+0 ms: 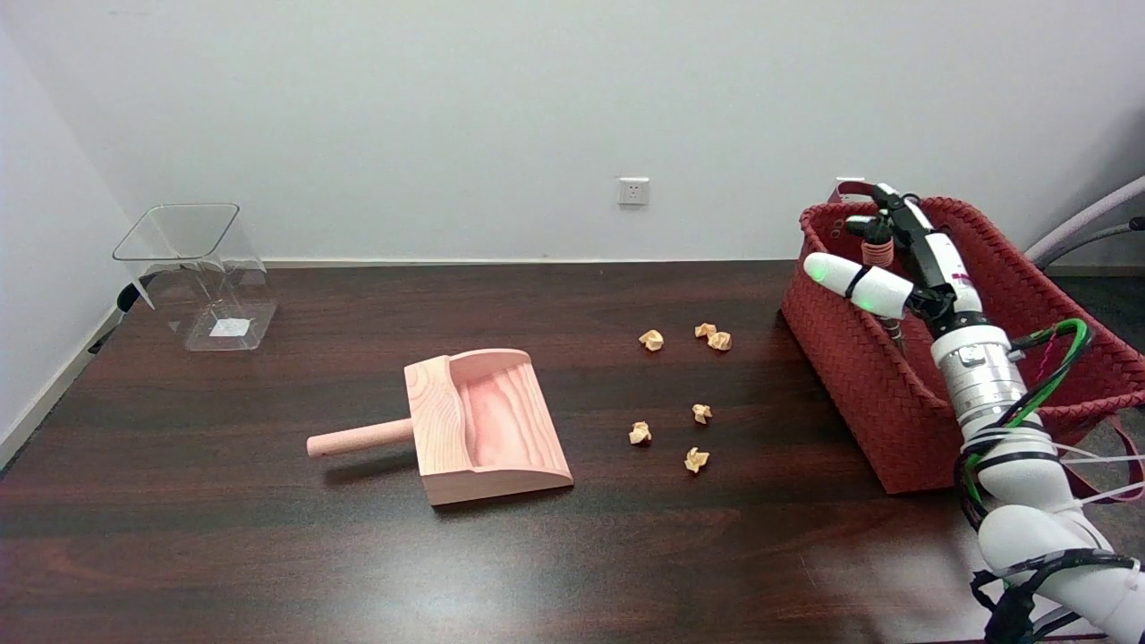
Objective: Pick up the broom.
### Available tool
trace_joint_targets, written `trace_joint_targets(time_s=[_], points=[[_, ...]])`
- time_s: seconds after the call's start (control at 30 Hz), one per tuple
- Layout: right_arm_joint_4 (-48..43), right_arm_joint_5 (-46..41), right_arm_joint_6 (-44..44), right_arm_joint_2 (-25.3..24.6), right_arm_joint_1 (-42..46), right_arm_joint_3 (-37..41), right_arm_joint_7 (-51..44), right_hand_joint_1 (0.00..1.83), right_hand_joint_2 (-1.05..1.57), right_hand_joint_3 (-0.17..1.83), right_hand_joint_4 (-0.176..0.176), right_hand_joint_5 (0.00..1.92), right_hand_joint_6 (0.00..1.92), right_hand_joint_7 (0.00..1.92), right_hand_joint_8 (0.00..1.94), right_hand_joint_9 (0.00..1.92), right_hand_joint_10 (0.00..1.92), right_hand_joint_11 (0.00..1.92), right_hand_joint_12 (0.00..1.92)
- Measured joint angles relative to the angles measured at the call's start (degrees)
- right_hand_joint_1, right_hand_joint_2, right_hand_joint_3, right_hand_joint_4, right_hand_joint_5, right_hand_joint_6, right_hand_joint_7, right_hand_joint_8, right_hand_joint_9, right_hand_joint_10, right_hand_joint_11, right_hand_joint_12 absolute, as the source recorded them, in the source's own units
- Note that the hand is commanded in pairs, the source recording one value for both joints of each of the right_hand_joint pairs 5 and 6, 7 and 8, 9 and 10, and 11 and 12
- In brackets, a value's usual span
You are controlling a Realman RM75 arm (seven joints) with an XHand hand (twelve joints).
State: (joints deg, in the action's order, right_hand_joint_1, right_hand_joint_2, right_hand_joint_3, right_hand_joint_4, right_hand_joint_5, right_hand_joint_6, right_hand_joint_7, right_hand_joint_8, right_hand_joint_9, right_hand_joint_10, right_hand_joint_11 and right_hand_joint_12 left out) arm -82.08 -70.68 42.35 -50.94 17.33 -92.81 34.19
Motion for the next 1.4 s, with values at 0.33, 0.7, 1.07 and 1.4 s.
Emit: trace_joint_targets(time_s=[0.33,0.7,1.07,1.4], points=[[0.26,-0.71,-0.19,-0.20,0.23,-0.08,-0.47,0.84,0.85,-0.17,0.000,0.54,0.54,1.24,1.24,0.54,0.54,0.54,0.54],[0.47,-1.00,1.67,-1.03,-0.05,-0.24,-1.69,0.84,0.98,-0.17,0.000,1.08,1.08,1.56,1.56,1.08,1.08,1.08,1.08],[0.59,-1.15,5.11,-2.07,-0.67,-0.69,-2.61,0.81,1.22,-0.17,0.000,1.55,1.55,1.87,1.87,1.55,1.55,1.55,1.55],[0.49,-1.18,9.23,-3.35,-1.10,-1.08,-3.63,0.87,1.29,-0.17,0.000,1.92,1.92,1.92,1.92,1.92,1.92,1.92,1.92]])
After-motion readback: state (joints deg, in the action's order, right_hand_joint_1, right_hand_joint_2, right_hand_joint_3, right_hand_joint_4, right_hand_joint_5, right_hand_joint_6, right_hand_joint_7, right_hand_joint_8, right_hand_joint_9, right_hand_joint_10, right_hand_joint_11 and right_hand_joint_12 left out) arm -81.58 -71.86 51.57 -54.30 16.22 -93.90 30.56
